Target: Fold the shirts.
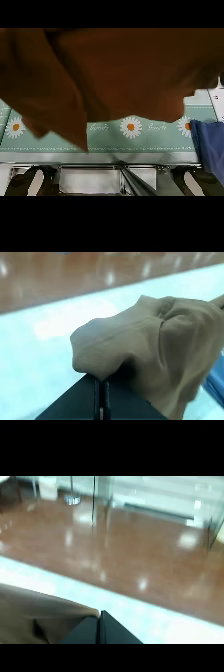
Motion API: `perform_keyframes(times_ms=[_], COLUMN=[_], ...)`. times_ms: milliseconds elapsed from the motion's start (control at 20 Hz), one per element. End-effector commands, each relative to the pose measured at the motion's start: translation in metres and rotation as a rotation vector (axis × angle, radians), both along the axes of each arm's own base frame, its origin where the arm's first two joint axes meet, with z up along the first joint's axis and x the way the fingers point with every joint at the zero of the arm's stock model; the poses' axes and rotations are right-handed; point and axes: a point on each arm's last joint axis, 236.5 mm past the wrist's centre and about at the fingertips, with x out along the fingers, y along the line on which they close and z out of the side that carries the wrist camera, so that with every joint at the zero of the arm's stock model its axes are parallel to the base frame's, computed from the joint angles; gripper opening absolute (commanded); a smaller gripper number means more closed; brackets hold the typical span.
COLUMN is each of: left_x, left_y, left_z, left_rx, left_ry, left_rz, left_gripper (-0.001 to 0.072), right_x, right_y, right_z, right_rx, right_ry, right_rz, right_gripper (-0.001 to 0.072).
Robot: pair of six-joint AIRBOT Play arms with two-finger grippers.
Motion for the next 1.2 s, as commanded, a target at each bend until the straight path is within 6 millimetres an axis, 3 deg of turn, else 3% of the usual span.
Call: perform_keyframes(times_ms=[0, 150, 300, 400, 550, 700, 800, 1000, 1150], left_x=[-0.028, -0.037, -0.032, -0.016, 0.020, 0.061, 0.089, 0.152, 0.177], left_y=[-0.009, -0.012, -0.010, -0.005, 0.003, 0.012, 0.018, 0.028, 0.019], left_z=[-0.008, -0.013, -0.048, -0.088, -0.159, -0.243, -0.298, -0.362, -0.405], left_rx=[0.020, 0.003, -0.017, -0.055, -0.141, -0.238, -0.252, -0.204, -0.168], left_ry=[0.032, 0.062, 0.167, 0.295, 0.445, 0.546, 0.581, 0.586, 0.660], left_rz=[-0.020, -0.019, -0.026, -0.029, -0.012, 0.035, 0.100, 0.221, 0.239], left_gripper=[0.0017, 0.0017, 0.0017, 0.0017, 0.0017, 0.0017, 0.0017, 0.0017, 0.0017], right_x=[-0.014, -0.011, 0.009, 0.031, 0.073, 0.116, 0.152, 0.233, 0.258], right_y=[0.003, 0.002, 0.001, 0.001, 0.006, 0.018, 0.015, 0.009, 0.026], right_z=[-0.025, -0.043, -0.069, -0.099, -0.161, -0.230, -0.271, -0.343, -0.399], right_rx=[0.001, 0.008, 0.036, 0.070, 0.148, 0.228, 0.262, 0.388, 0.534], right_ry=[0.080, 0.130, 0.211, 0.290, 0.427, 0.584, 0.662, 0.778, 0.934], right_rz=[0.005, 0.004, 0.010, 0.018, 0.053, 0.122, 0.123, 0.093, 0.135], right_gripper=[0.0023, 0.0023, 0.0023, 0.0023, 0.0023, 0.0023, 0.0023, 0.0024, 0.0024])
